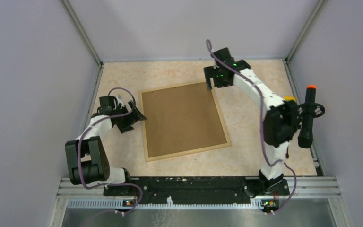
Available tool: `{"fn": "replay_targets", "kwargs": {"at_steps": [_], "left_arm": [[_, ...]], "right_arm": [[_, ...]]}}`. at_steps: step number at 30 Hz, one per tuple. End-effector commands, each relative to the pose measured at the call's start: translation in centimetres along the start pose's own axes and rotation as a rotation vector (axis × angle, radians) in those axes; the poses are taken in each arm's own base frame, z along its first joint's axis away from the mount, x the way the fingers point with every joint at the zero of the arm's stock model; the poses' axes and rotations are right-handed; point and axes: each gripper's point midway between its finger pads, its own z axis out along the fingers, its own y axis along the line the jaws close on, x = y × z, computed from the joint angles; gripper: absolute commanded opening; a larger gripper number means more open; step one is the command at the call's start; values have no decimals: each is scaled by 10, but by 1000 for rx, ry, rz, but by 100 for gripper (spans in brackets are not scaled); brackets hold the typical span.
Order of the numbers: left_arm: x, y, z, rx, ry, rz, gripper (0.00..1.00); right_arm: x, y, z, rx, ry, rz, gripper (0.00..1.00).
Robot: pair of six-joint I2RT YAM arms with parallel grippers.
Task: Put the photo into the frame
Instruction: Install the photo frame at the center of the board, then adjust the photo frame at the center of the board.
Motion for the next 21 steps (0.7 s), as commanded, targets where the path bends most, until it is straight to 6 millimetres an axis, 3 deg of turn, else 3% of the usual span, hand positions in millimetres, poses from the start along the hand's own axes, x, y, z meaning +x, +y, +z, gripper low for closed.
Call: {"fn": "replay_targets", "kwargs": {"at_steps": [1, 3, 8, 14, 18, 21], "left_arm": [[11, 16, 6, -48, 15, -131, 99], [25, 21, 13, -47, 66, -168, 99], [50, 18, 15, -15, 117, -176, 99], [85, 3, 8, -13, 141, -185, 98], [140, -27, 12, -25, 240, -181, 99], [198, -57, 10, 5, 352, -138, 99]], "right_arm": [[9, 12, -30, -335, -89, 187, 85], [36, 9, -19, -405, -56, 263, 86], [75, 5, 14, -501, -12, 353, 87], [100, 19, 55, -545, 47, 364, 80], [90, 50, 68, -642, 45, 355, 78], [55, 88, 76, -743, 14, 331, 77]]}}
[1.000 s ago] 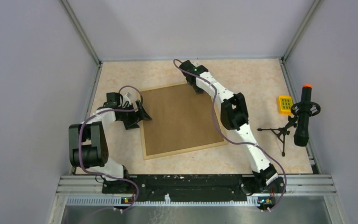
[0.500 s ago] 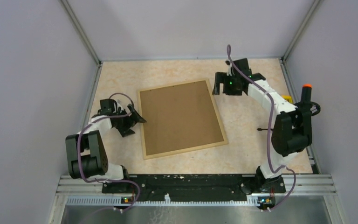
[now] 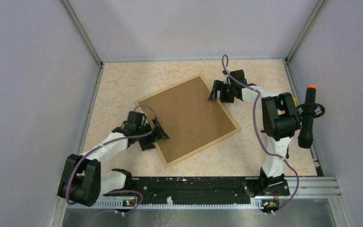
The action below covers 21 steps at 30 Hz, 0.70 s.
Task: Put the photo into the frame
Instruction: Adjust the photo frame at the center of the board.
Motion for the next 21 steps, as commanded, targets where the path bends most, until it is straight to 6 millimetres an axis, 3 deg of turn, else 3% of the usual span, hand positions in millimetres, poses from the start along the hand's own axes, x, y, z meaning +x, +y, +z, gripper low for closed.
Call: {"fn": "replay_targets", "kwargs": {"at_steps": [1, 3, 6, 9, 11, 13, 16, 19, 21], "left_arm": [[100, -23, 11, -7, 226, -67, 99], [127, -41, 6, 11, 269, -12, 99], [140, -62, -12, 64, 328, 83, 99], [127, -80, -34, 157, 257, 236, 97], [99, -77, -42, 108, 102, 340, 98], [50, -80, -53, 31, -106, 417, 98], [-30, -84, -62, -55, -319, 489, 98], [-105, -73, -59, -47, -364, 404, 98], [-139, -59, -45, -59, -336, 346, 98]], "right_arm": [[-3, 78, 56, -247, 75, -30, 77], [-28, 99, 73, -217, 72, -95, 78], [-71, 95, 68, -62, 47, -150, 80], [-106, 75, 12, 215, 2, -194, 84], [-111, 54, -28, 361, -42, -176, 85], [-87, 38, -54, 353, -34, -99, 83], [-49, 31, -85, 186, -55, 29, 73], [-13, 21, -101, 92, -40, 100, 60], [3, 12, -100, 85, -18, 115, 54]]}}
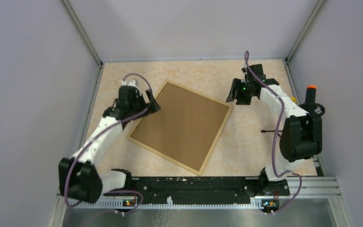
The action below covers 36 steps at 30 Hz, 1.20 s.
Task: Put the photo into the frame
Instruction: Adjust the photo frame at the center of the board.
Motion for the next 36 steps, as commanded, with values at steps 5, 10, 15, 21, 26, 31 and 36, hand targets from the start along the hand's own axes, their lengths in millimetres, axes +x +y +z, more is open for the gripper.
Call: {"fn": "replay_targets", "kwargs": {"at_steps": [5, 10, 15, 21, 26, 31, 36], "left_arm": [[-73, 111, 91, -152, 123, -67, 99], [-54, 113, 119, -54, 260, -100, 99], [-21, 118, 111, -58, 319, -123, 99], [-5, 120, 104, -52, 326, -123, 99], [0, 122, 106, -49, 341, -125, 99], [1, 119, 106, -37, 341, -132, 99], [6, 117, 105, -34, 351, -149, 99]], "right_arm": [[45, -13, 21, -157, 90, 113, 45], [60, -15, 39, -244, 135, 180, 49], [70, -29, 48, -187, 154, 183, 40], [77, -41, 54, -159, 172, 188, 24], [81, -44, 56, -150, 177, 186, 22], [84, -54, 63, -101, 190, 183, 12], [87, -55, 71, -100, 203, 190, 14]]}}
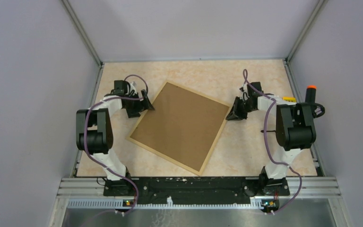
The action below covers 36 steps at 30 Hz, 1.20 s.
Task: Put the photo into the frame
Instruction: Adjust the photo frame at the center of the board, then install the photo frame at the center of the board.
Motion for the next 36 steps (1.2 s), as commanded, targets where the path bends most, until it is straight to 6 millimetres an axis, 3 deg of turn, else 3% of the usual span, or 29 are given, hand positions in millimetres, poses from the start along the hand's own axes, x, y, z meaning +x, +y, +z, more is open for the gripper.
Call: {"fn": "replay_targets", "kwargs": {"at_steps": [1, 9, 17, 26, 36], "left_arm": [[37, 3, 4, 5, 112, -53, 99], [60, 4, 2, 26, 160, -79, 98], [68, 6, 7, 37, 179, -72, 98], [72, -2, 11, 90, 198, -73, 97], [79, -15, 16, 161, 229, -79, 96]], "right_arm": [[-3, -14, 14, 44, 2, -9, 15], [1, -23, 21, 144, 18, -29, 18], [12, -37, 49, 289, 63, -22, 18], [19, -31, 79, 399, 134, -52, 22], [32, -41, 86, 730, 181, -268, 25]]}}
